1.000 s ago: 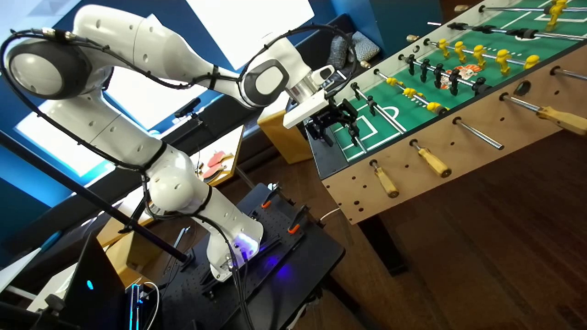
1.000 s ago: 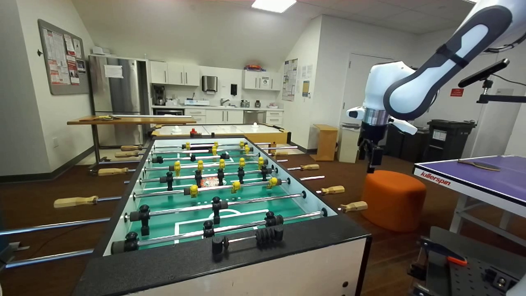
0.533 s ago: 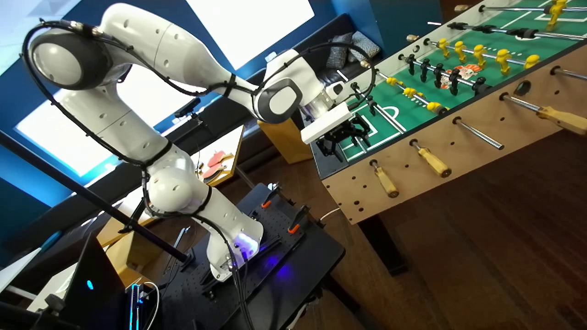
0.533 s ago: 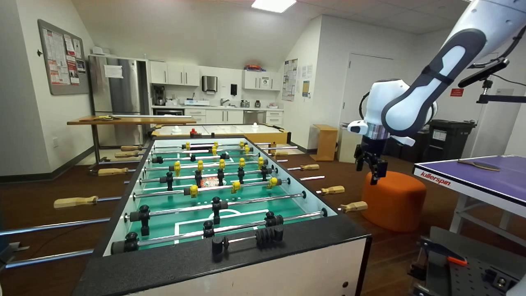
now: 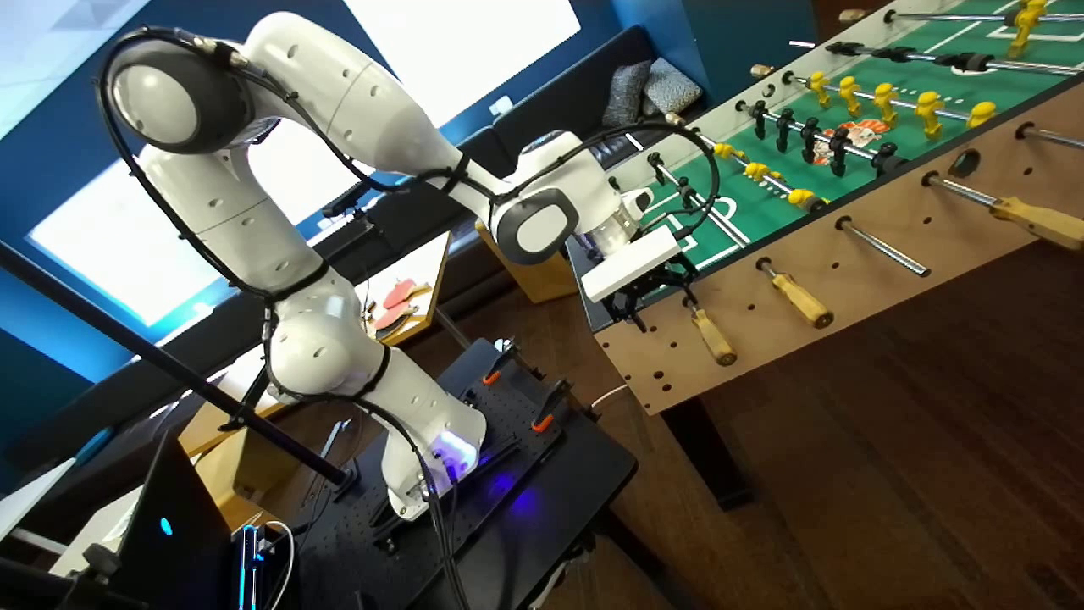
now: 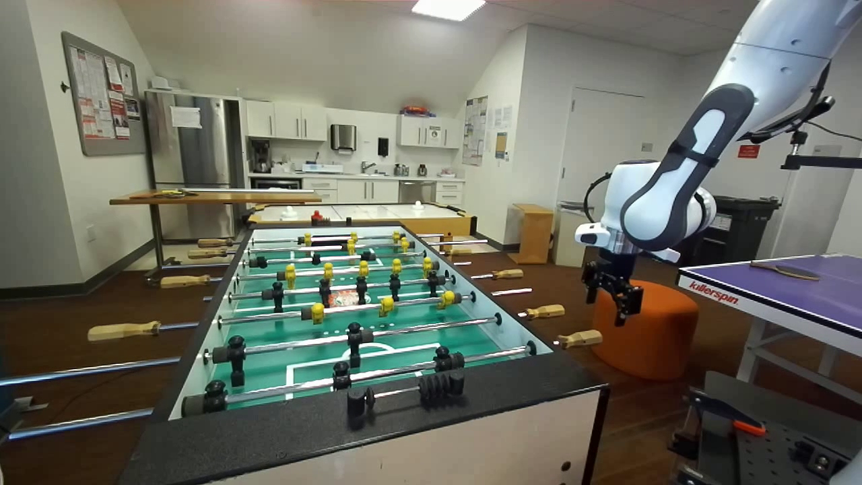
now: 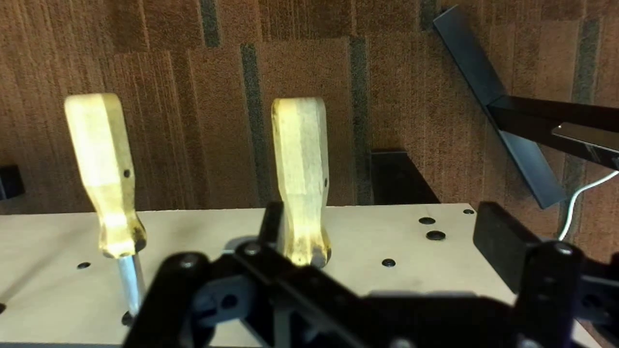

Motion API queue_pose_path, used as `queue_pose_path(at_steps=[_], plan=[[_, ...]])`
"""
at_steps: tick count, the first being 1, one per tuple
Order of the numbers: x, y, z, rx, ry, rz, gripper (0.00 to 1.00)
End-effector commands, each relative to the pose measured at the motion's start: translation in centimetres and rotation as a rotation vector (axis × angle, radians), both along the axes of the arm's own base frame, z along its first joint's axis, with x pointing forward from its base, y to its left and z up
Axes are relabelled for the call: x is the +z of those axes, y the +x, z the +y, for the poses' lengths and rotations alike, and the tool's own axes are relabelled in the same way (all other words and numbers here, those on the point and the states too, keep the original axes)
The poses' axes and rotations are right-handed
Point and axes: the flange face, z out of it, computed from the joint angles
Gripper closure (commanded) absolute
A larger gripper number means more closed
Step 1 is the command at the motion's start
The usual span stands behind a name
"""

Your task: Pull the black rod to the right and rotate it

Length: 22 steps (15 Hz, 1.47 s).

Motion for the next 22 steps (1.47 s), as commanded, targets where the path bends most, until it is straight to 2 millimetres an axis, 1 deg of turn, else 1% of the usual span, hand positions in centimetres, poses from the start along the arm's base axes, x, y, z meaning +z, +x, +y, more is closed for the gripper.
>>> queue_pose_path(at_steps=[1,2,6,9,11,16,22], plan=[[0.1,0.1,0.1,0.001,-0.001,-0.001,0.0],[0.1,0.1,0.1,0.002,-0.001,-0.002,0.0],[-1.0,2.2,0.4,0.034,0.011,-0.001,0.0],[-2.6,3.9,0.4,0.052,0.019,0.015,0.0],[-3.8,4.6,0.2,0.062,0.025,0.035,0.0],[-6.2,4.8,-1.1,0.052,0.04,0.072,0.0],[-8.0,4.7,-2.6,0.024,0.046,0.096,0.0]])
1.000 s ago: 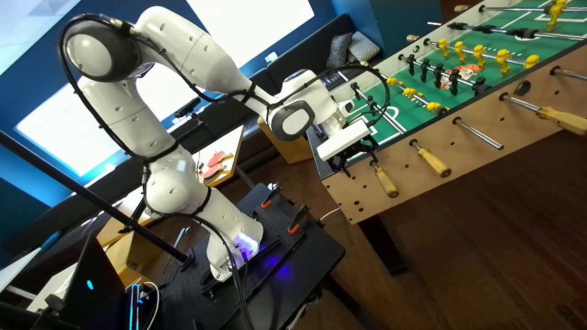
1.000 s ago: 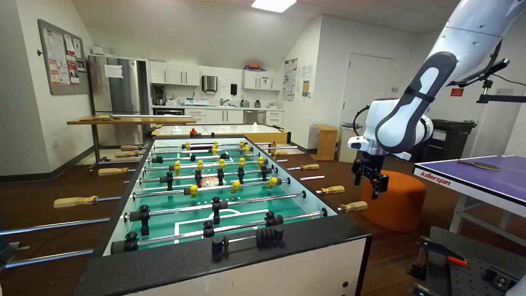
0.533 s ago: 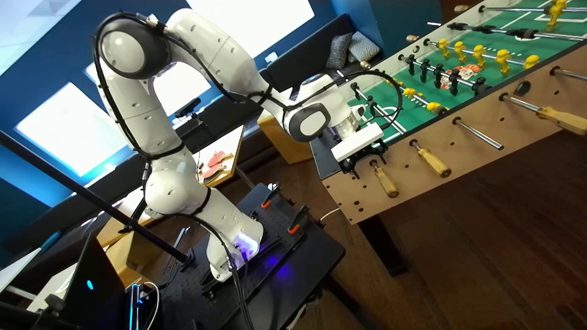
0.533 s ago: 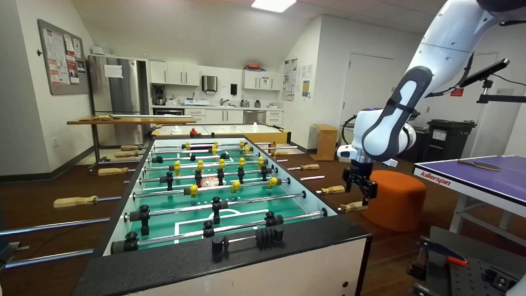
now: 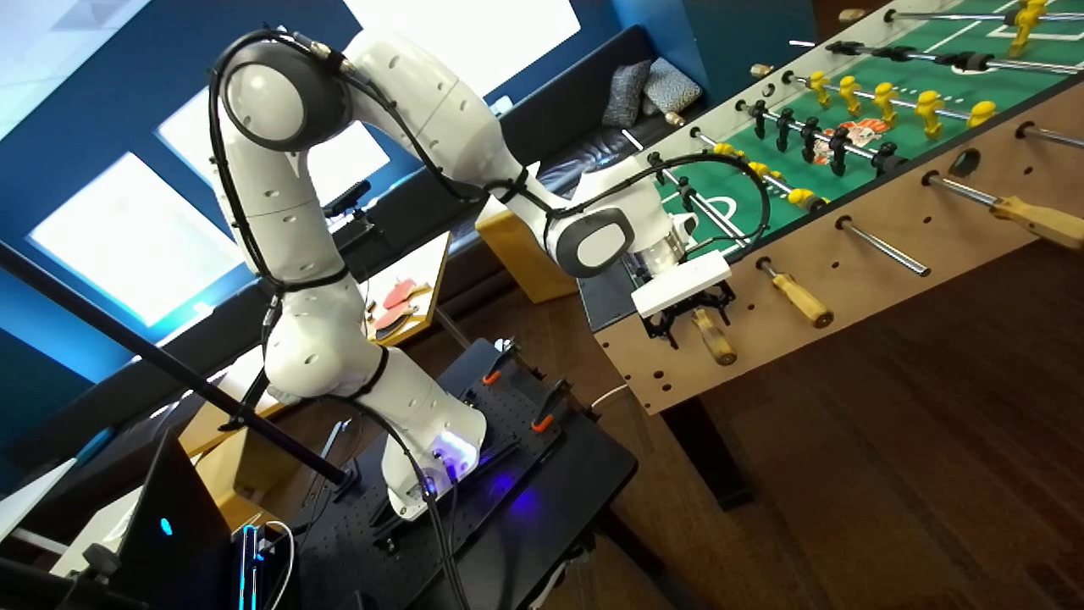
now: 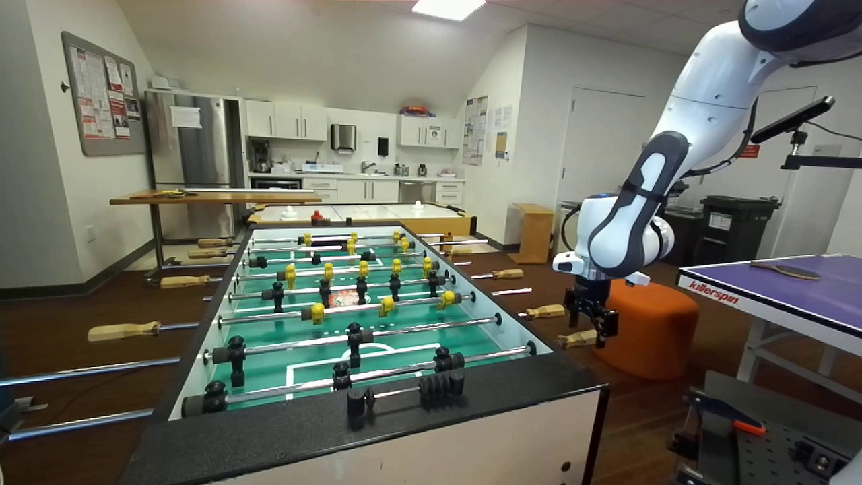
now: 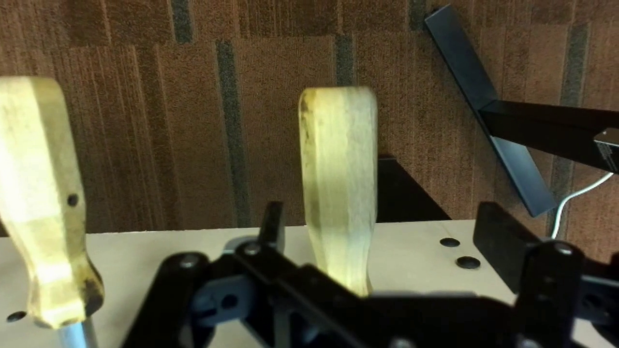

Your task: Pull the black rod to the right and rotate it

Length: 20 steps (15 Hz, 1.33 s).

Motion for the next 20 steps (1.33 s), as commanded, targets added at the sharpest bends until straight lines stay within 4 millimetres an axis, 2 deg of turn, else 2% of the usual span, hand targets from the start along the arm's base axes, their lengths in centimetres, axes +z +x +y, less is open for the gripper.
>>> queue_pose_path(at_steps=[1,3,4,5,7,10,14,17,20], plan=[[-0.7,0.5,-0.9,0.007,0.012,0.021,0.0],[-1.1,0.6,-1.1,0.003,0.013,0.026,0.0],[-1.3,0.7,-1.1,0.003,0.014,0.028,0.04],[-1.4,0.7,-1.2,0.003,0.015,0.027,0.26],[-1.5,0.8,-1.2,0.003,0.016,0.027,0.31],[-1.6,0.9,-1.4,0.004,0.015,0.026,0.56],[-1.0,1.1,-1.8,0.014,0.003,0.016,0.84],[-0.8,0.6,-2.4,0.005,-0.005,0.024,0.84],[-0.6,-0.9,-4.3,-0.025,-0.011,0.031,0.84]])
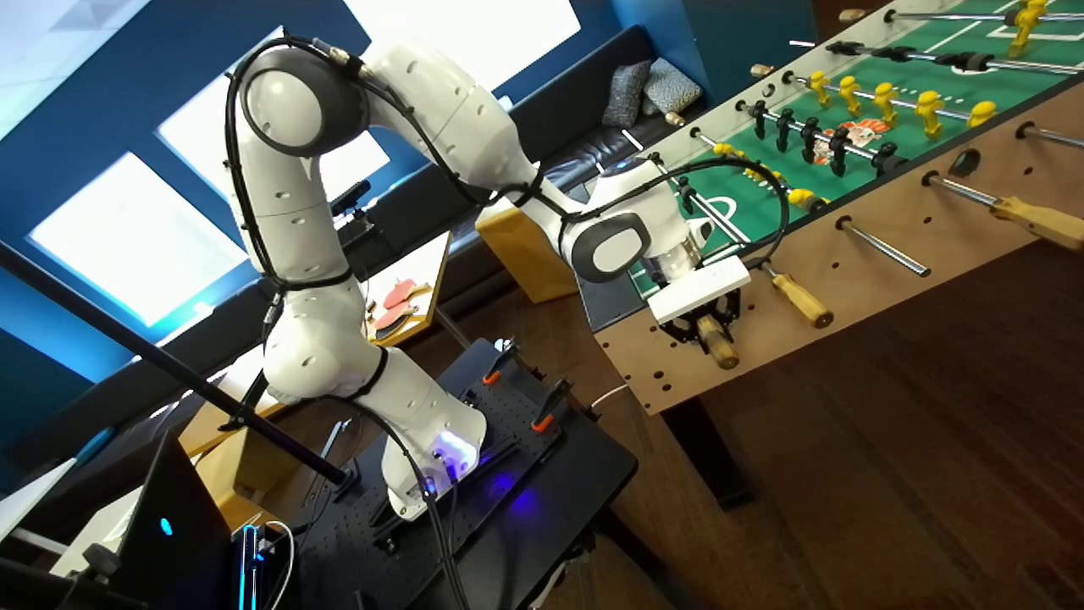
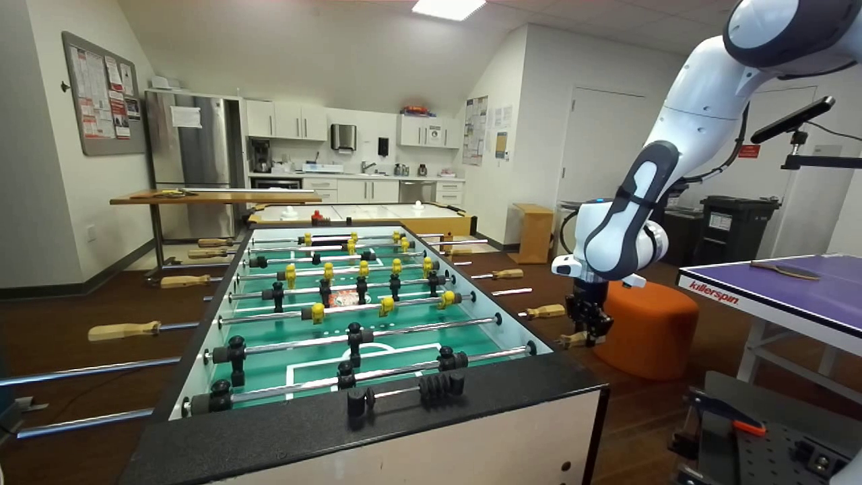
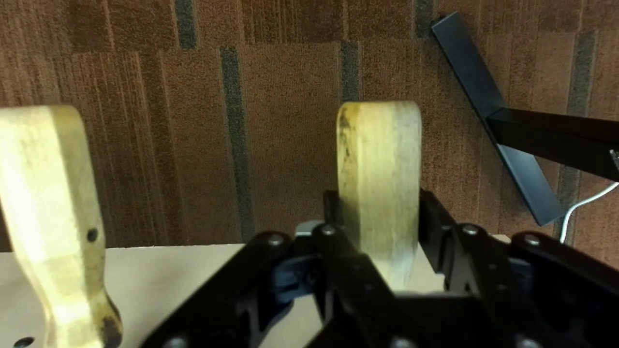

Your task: Pull the black rod to the right and rotate it

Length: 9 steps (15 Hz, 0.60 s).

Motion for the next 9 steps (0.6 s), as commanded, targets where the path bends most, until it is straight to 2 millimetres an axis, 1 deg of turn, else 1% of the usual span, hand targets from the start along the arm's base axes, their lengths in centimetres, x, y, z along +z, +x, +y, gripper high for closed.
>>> queue_pose_path(at_steps=[1,5,9], plan=[[0.8,-2.3,-3.2,-0.041,-0.004,0.025,0.84],[0.9,-5.0,-7.0,-0.067,0.004,0.027,0.84],[0.7,-7.0,-10.1,-0.074,0.002,0.033,0.84]])
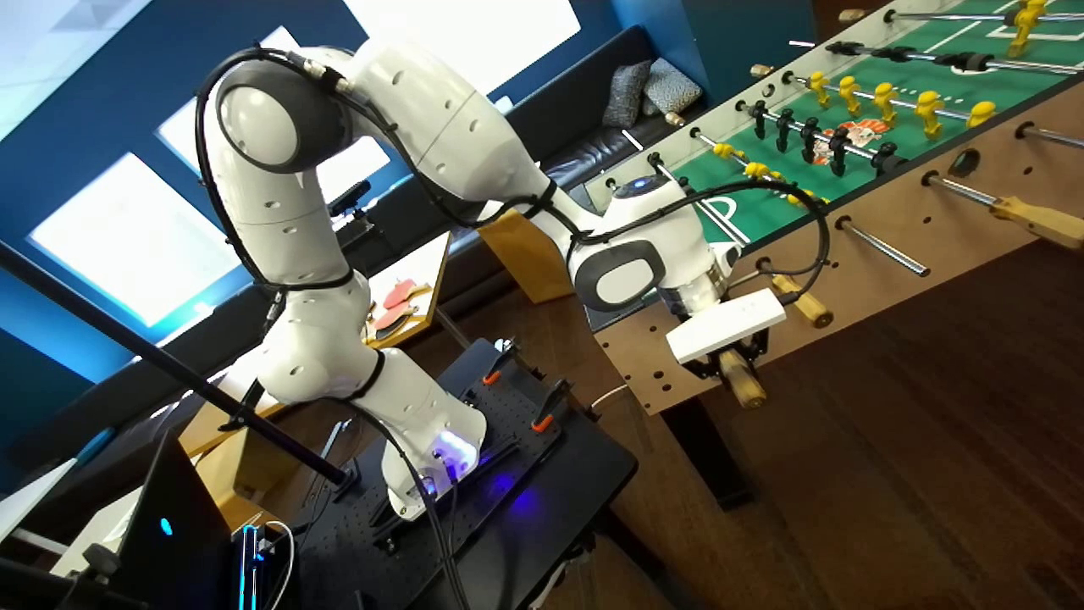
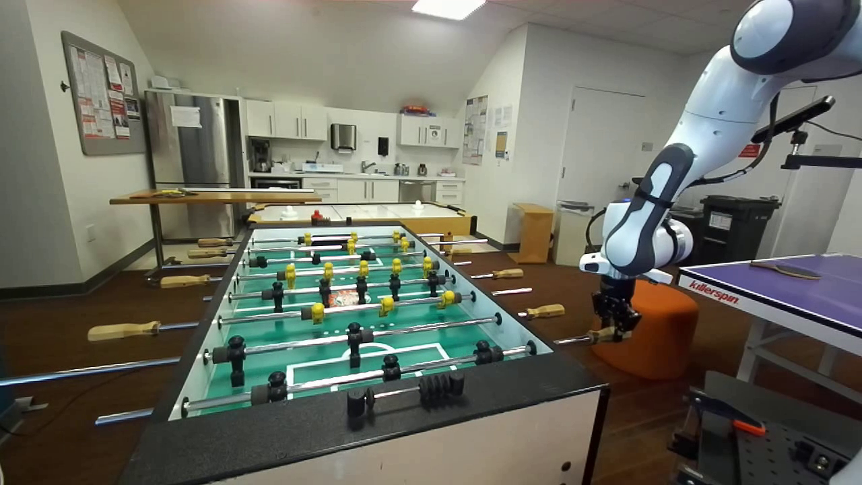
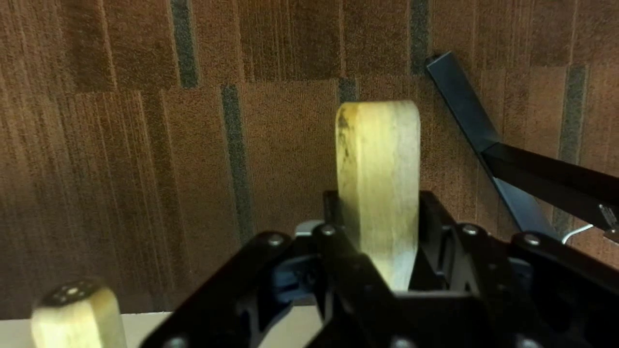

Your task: Pull the black rod to the right and rotate it

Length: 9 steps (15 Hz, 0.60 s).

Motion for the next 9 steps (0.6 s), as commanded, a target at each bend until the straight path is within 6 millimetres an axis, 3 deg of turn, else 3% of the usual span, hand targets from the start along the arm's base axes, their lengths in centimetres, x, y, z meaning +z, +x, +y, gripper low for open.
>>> queue_pose_path(at_steps=[1,6,7,9], plan=[[0.7,-2.9,-3.4,-0.063,0.006,0.019,0.84],[1.4,-4.1,-4.8,-0.063,-0.003,0.016,0.84],[1.7,-4.2,-4.7,-0.058,-0.005,0.015,0.38],[2.5,-4.8,-4.3,-0.052,-0.006,0.006,0.26]])
